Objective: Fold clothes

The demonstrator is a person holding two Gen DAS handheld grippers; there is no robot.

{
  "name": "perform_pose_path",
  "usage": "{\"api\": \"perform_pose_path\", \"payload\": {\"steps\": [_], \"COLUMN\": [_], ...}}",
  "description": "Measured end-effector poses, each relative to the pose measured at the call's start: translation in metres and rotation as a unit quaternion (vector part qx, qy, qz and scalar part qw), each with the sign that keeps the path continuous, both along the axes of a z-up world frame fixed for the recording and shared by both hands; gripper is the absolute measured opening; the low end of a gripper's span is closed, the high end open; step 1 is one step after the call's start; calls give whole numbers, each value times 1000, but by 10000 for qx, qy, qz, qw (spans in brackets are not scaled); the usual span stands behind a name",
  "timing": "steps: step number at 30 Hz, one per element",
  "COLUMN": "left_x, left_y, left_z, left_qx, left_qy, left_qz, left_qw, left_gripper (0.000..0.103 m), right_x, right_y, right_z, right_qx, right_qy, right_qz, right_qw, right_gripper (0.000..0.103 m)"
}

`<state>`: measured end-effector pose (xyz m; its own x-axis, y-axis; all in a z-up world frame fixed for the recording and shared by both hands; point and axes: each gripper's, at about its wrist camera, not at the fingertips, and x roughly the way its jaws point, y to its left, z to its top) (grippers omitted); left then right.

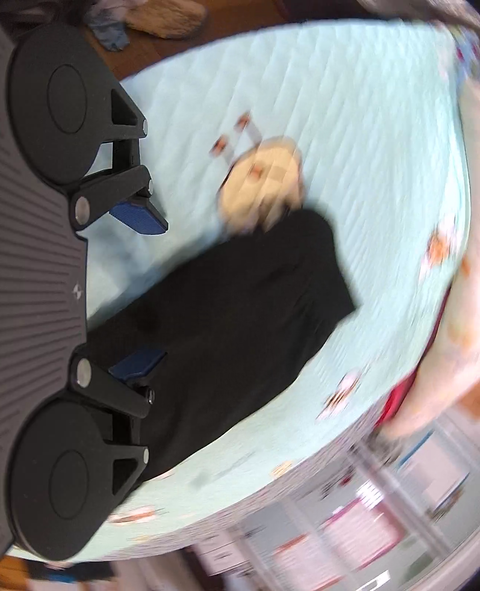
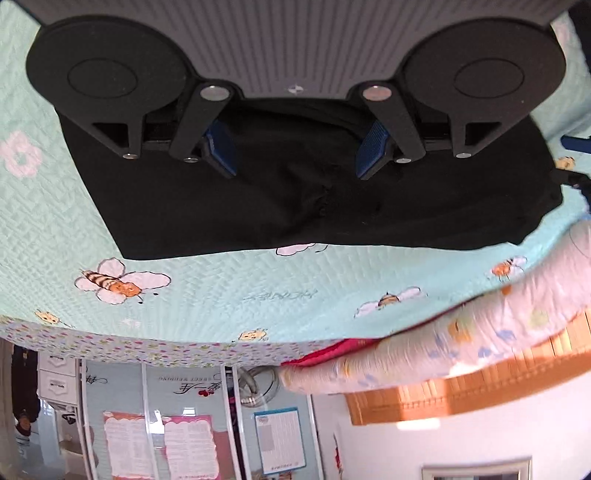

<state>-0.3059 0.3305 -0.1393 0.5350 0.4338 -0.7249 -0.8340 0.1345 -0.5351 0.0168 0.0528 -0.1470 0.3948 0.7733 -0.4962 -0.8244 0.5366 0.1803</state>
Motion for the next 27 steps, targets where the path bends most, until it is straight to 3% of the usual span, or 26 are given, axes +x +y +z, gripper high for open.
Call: {"api": "perform_pose_path", "payload": {"steps": [6,12,17,22,25,26,27], "left_x": [-15,-9,1,10,12,13,14], "left_y": [31,46,55,59,61,62,62], "left_z": [-8,-11,-14,-15,-15,-15,-15], "left_qx": [-402,-374,-277,-215,-189,-177,-158], "left_qy": [-582,-810,-853,-759,-717,-700,-683], "left_qz": [551,641,592,556,544,535,518], "left_qw": [9960,9940,9942,9953,9958,9960,9962], "left_gripper": [72,85,87,90,91,91,91], "right_x": [0,2,-1,7,27,36,44], "right_y": [-31,-37,-30,25,80,99,117], "right_z": [7,8,10,17,5,-3,-11], "right_qx": [37,39,148,171,-277,-522,-766], "right_qy": [158,230,318,-50,-16,56,127], "right_qz": [-246,-395,-313,-123,-126,-160,-194], "right_qw": [9996,9989,9989,9998,9995,9985,9968], "right_gripper": [71,71,71,71,69,65,51]}}
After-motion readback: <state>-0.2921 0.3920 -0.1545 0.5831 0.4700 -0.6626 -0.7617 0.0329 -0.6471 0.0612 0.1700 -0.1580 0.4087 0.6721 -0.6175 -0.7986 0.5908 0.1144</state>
